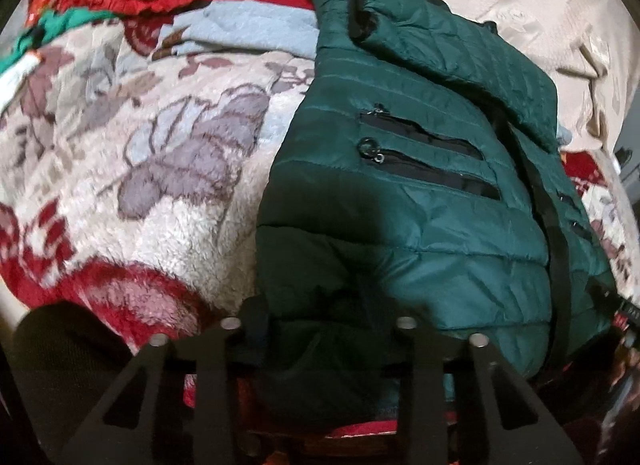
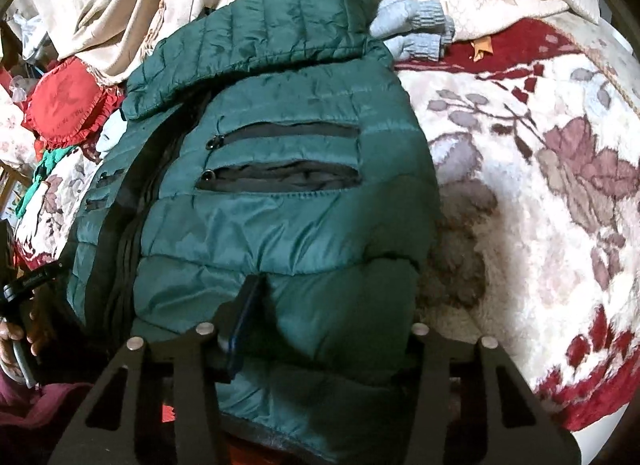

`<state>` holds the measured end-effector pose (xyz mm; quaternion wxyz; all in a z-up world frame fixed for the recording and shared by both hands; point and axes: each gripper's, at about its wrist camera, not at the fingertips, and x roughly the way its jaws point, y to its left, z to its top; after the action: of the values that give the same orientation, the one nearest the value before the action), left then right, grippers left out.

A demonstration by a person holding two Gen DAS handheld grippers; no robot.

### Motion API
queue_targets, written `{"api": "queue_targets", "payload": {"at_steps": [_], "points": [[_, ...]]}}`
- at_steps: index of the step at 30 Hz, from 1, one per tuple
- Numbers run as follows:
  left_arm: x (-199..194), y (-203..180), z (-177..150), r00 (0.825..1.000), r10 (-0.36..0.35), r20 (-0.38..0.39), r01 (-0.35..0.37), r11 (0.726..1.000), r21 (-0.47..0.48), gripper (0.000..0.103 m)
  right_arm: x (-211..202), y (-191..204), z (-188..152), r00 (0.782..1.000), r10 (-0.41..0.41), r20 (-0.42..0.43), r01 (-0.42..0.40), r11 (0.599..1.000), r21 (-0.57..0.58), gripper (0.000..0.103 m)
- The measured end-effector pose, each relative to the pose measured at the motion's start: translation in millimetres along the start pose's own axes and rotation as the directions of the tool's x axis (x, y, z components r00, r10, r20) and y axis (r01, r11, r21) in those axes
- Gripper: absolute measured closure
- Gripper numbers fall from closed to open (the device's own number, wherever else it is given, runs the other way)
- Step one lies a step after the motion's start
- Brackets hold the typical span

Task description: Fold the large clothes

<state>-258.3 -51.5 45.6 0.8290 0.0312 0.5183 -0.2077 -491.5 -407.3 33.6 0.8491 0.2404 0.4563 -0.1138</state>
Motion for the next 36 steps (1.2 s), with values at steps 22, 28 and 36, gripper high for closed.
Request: {"api": "queue_targets", "payload": {"at_steps": [22,28,36], "points": [[-83,-3,74,0.962,-0.131,0.238,0.135,0.991,0.001,0.103,-74,23,61,0.960,0.180,0.213,-0.167,0.983,-0.076,0.083],[-81,-1,110,0.953,-0.128,0.275,0.142,0.989,-0.034,0.103,-83,24,95,0.941,0.181,0.286,-0.165,0.983,-0.077,0.083],[-62,-14,173,0.945,-0.088,0.315,0.113,0.992,-0.062,0.103,-64,12,157,0.936,0.143,0.321,-0.155,0.988,0.011,0.083]]}}
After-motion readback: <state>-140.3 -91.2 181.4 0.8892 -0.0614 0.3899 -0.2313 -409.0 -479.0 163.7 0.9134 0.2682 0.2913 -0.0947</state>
